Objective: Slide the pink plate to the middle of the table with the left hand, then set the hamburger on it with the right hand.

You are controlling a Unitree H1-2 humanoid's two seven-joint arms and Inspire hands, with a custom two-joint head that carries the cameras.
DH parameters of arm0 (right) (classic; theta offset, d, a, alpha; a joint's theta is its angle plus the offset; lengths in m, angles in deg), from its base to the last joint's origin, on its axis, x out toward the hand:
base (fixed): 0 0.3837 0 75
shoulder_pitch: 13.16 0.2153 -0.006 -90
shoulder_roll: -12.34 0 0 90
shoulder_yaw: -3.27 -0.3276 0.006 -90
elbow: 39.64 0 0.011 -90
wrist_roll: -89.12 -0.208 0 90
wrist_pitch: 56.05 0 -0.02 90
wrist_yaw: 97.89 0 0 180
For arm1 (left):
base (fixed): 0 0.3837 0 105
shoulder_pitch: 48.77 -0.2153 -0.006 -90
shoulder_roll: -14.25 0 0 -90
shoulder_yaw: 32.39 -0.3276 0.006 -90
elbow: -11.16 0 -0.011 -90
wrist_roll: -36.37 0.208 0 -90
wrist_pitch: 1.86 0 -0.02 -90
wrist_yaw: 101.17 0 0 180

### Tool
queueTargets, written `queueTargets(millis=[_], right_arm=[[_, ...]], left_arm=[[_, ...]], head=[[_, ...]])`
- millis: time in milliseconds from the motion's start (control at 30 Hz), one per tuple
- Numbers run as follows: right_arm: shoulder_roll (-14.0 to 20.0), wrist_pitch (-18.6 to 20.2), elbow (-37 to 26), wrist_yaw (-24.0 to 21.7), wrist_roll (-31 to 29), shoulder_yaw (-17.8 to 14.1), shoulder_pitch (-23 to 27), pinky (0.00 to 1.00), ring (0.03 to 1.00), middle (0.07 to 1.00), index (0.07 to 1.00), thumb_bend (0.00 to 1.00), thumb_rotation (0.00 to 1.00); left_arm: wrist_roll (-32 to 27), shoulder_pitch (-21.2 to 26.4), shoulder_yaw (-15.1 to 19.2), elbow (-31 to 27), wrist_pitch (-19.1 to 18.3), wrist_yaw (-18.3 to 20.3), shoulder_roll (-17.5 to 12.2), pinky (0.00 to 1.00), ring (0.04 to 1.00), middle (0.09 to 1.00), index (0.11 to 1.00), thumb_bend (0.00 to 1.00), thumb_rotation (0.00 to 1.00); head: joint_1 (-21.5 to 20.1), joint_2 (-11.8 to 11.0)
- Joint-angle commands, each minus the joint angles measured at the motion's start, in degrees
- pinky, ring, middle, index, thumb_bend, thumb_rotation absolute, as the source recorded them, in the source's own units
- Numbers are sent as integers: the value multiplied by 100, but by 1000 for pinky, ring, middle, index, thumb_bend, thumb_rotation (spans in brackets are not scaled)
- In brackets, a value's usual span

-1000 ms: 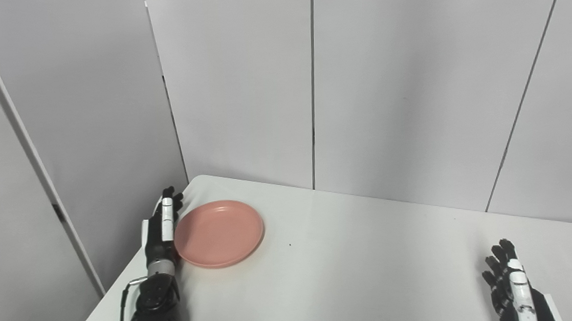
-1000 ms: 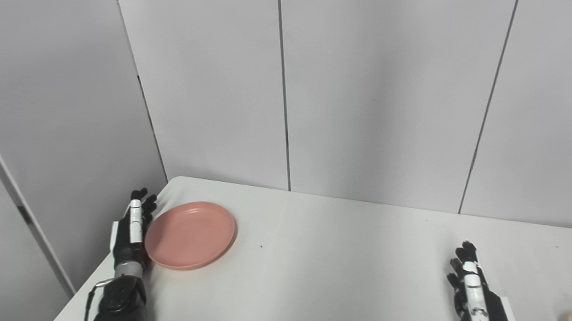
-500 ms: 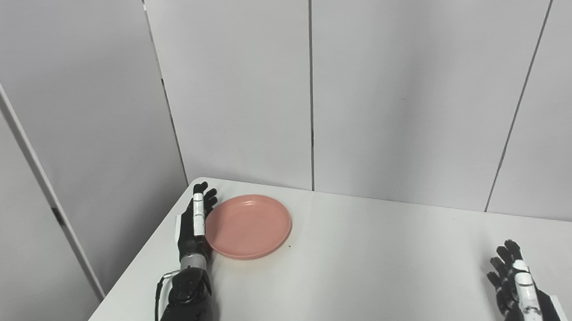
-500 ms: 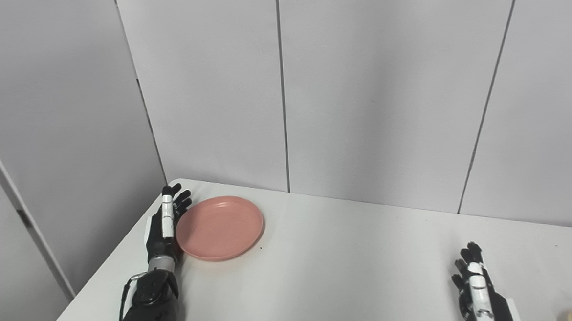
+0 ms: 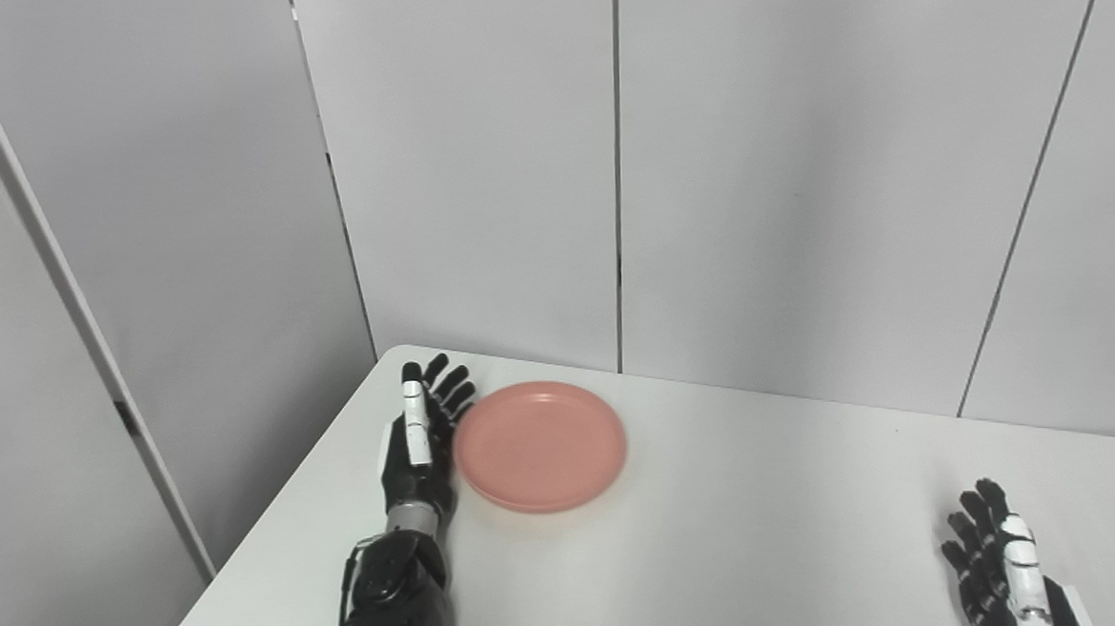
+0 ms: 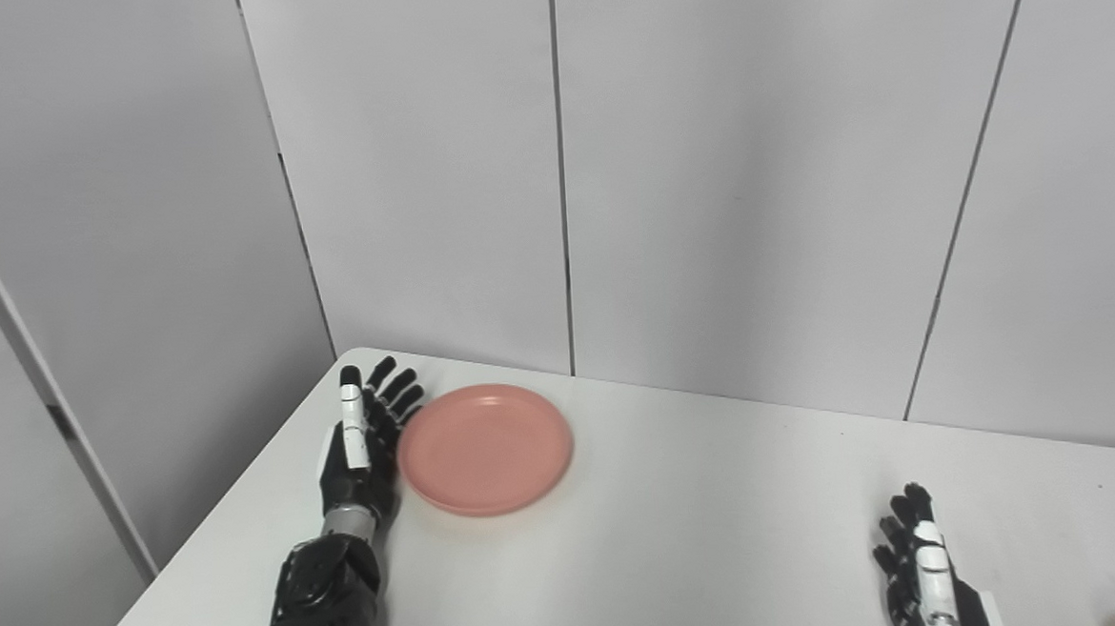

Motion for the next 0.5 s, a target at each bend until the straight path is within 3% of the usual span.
queueTargets(millis=[0,200,333,467], right_arm=[[16,-462,-65,-116,-14,-1,240,1000,1000,1000,1000,360,998],[-50,-582,110,-227,-144,-2,267,1000,1000,1000,1000,498,886],[-96,-621,296,-245,-60,74,348,1000,1000,1000,1000,577,876],[-75,-651,144,-203,140,137,272,1000,1000,1000,1000,569,877]], left_arm=[[-119,-241,-70,-44,-132,199,237,823,840,832,839,864,1000],[-142,-500,-232,-691,-523,219,566,824,844,829,825,845,975],[-76,-715,-419,-1153,-802,209,716,842,862,847,839,824,988],[-28,-797,-587,-1181,-838,342,817,841,870,854,840,827,995]], head=[[-92,45],[-562,196],[-826,273],[-1115,378]])
